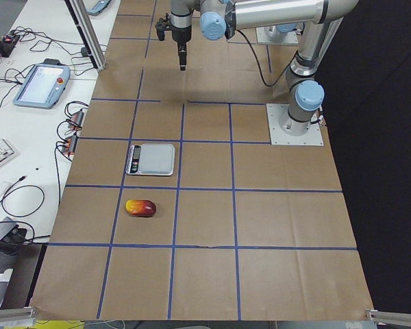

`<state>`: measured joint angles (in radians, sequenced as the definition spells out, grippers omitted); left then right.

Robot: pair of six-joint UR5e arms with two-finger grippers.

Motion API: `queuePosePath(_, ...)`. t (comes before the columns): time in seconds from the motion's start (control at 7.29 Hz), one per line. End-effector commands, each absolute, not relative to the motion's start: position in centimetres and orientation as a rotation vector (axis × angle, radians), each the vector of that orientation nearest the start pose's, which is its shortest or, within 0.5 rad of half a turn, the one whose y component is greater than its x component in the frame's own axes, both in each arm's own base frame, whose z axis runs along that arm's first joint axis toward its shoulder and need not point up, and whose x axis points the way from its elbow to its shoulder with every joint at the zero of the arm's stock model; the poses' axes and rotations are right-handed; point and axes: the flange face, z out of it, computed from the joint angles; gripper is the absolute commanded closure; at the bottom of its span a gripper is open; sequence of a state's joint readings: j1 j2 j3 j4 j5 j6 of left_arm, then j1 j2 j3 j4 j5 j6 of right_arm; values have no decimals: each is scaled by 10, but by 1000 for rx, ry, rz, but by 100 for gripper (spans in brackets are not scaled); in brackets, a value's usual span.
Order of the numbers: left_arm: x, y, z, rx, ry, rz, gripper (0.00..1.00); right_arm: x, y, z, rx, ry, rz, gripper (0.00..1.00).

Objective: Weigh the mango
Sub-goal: 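Move the left gripper down toward the mango beside the scale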

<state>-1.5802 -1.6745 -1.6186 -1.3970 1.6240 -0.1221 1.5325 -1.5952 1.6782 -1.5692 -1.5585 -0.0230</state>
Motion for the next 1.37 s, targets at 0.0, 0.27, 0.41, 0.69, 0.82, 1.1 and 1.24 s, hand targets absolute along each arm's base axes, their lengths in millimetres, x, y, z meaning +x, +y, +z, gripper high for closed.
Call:
queuePosePath(0.0, -139, -532, 427, -173, 3081, -33, 0, 116, -476, 447, 25, 3124, 131, 0)
queuePosePath(0.27, -134, -531, 426, -166, 3080, -30, 0, 116, -476, 447, 25, 3124, 131, 0)
queuePosePath(0.41, -133, -532, 427, -169, 3080, -34, 0, 116, -476, 447, 25, 3124, 131, 0)
queuePosePath(0.69, -127, -533, 427, -188, 3086, -33, 0, 116, -476, 447, 25, 3124, 131, 0)
queuePosePath(0.82, -120, -535, 427, -204, 3088, -30, 0, 116, -476, 447, 25, 3124, 131, 0)
queuePosePath(1.1, -69, -545, 427, -335, 3070, -28, 0, 116, -476, 447, 25, 3124, 131, 0)
queuePosePath(1.24, -6, -555, 419, -352, 3069, 1, 0, 116, -476, 447, 25, 3124, 131, 0)
